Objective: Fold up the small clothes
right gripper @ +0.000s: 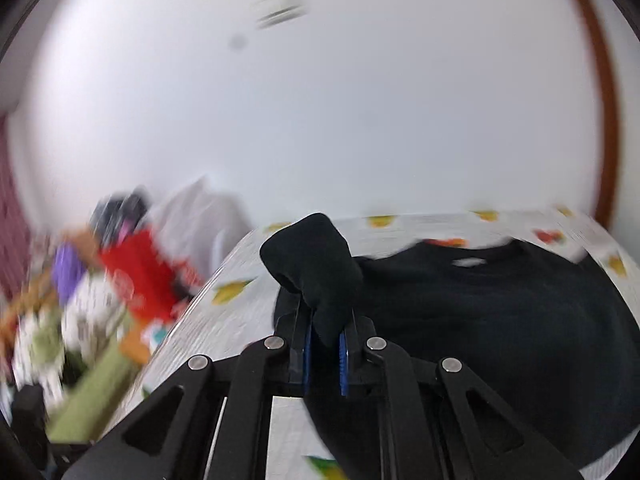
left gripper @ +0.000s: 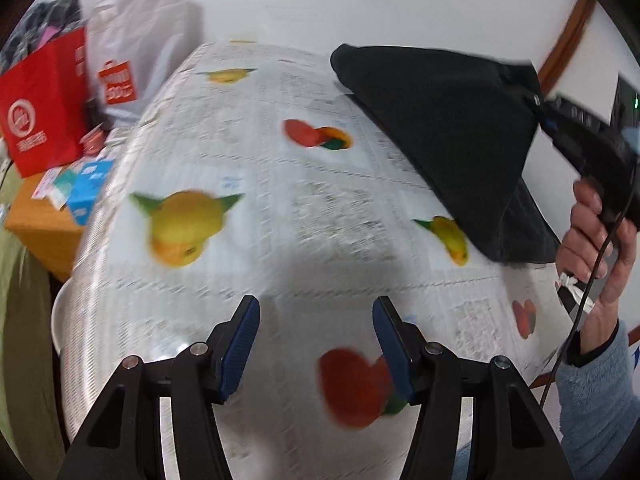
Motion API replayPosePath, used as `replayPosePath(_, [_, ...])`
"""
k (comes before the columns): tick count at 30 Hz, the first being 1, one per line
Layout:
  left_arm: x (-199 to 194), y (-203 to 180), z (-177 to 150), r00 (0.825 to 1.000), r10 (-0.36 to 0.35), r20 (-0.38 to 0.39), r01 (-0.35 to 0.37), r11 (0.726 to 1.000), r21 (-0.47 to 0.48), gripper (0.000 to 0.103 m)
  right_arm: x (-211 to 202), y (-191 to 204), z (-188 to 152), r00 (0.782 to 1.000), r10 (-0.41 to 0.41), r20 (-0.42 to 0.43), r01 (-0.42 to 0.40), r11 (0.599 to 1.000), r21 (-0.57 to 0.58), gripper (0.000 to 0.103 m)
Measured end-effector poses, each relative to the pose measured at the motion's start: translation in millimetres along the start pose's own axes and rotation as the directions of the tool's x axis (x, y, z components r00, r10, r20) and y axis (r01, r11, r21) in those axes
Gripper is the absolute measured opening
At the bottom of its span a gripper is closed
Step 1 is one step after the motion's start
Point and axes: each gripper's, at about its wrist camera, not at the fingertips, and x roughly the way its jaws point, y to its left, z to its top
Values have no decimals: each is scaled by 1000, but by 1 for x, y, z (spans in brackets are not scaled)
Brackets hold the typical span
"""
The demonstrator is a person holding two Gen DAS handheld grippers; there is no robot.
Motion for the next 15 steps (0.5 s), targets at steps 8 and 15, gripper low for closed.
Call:
replayPosePath(8, [37, -80, 18, 992, -120, -34, 123, 985, 121, 56, -15, -126, -38, 988, -114, -104, 130, 977, 168, 9])
replayPosePath(15, [73, -155, 21, 980, -181, -76, 194, 955, 225, 57, -19, -167, -67, 974, -80, -213, 112, 983, 143, 10])
